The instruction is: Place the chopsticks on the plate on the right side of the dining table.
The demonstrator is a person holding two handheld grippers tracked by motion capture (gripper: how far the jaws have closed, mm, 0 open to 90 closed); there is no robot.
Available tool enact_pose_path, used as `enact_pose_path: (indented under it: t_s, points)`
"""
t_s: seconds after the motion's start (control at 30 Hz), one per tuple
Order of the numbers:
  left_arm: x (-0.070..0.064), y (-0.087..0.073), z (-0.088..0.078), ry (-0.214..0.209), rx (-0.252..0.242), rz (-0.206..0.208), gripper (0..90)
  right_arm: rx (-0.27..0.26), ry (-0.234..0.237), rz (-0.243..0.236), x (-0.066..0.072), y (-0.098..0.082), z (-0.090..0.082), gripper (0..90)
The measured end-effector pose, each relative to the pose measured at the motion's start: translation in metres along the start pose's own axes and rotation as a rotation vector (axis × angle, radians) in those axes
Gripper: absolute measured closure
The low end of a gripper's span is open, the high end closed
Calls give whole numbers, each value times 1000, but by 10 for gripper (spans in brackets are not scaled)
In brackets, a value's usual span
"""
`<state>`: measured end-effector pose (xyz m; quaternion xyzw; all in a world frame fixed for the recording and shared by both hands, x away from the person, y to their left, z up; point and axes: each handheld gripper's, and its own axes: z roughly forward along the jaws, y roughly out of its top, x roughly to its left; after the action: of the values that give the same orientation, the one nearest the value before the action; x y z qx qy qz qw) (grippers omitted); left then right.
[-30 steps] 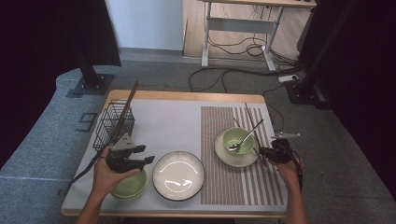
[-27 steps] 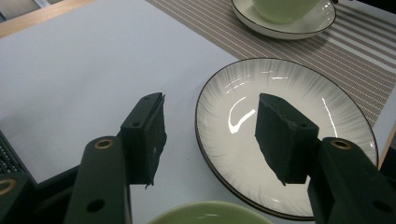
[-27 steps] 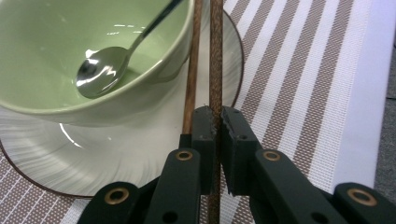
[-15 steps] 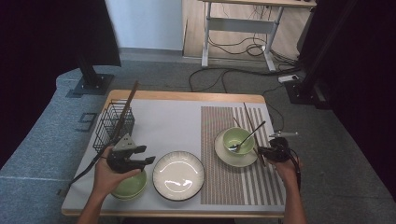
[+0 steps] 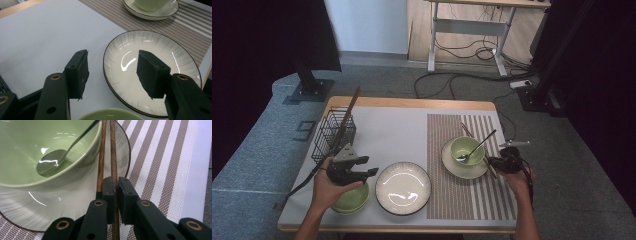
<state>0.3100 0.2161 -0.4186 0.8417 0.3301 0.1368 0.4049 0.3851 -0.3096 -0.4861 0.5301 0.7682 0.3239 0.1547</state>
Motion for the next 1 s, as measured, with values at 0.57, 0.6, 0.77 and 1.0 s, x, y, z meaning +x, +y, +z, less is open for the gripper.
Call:
enact_pose_path:
  t_s: [0.57,0.6,0.77,1.0]
  points:
    - [0,0,1,-2,4,2,429,-37,36,-46,2,-1,-9,665]
    - [0,0,1,-2,5,2,428,-36,35,-54,3,-1,-9,643]
    - [0,0,1,-3,5,2,428,-17,24,-92,8,-1,-7,611]
    - [-1,0,1,-3,4,2,429,18,-20,-174,16,-1,-5,664]
